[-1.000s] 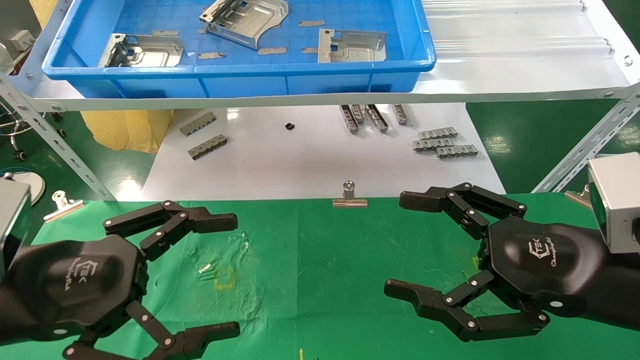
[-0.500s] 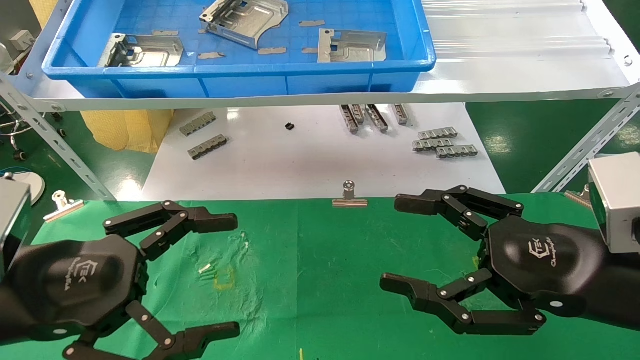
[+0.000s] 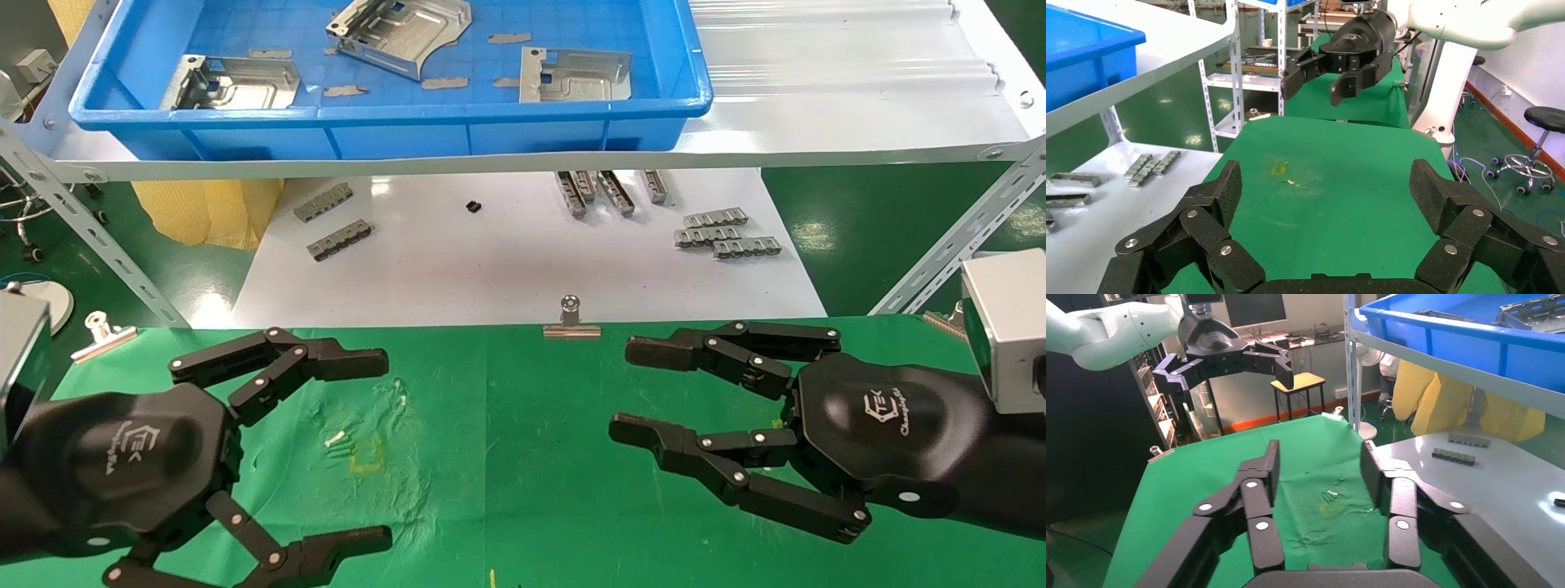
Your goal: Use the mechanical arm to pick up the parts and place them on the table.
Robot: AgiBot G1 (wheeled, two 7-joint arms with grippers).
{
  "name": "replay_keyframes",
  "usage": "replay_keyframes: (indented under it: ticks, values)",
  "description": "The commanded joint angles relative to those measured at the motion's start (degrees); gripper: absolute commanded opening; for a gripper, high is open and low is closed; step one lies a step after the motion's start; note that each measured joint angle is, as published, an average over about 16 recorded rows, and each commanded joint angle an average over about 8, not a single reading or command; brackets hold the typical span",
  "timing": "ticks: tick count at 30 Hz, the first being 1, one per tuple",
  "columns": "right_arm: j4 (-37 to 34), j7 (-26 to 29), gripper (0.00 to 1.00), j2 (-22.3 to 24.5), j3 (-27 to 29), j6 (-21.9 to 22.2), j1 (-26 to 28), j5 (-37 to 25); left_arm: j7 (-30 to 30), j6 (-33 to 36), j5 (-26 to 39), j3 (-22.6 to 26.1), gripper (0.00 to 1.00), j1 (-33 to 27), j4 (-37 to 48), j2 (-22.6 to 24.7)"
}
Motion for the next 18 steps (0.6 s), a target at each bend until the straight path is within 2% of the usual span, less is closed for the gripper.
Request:
replay_keyframes:
  ticks: [1,18]
  values:
    - [0.00,0.00,0.00,0.00,0.00,0.00,0.00,0.00,0.00,0.00,0.00,0.00,1.00,0.00,0.00,0.00]
    - [0.00,0.00,0.00,0.00,0.00,0.00,0.00,0.00,0.02,-0.27,0.18,-0.11,1.00,-0.75,-0.09,0.11]
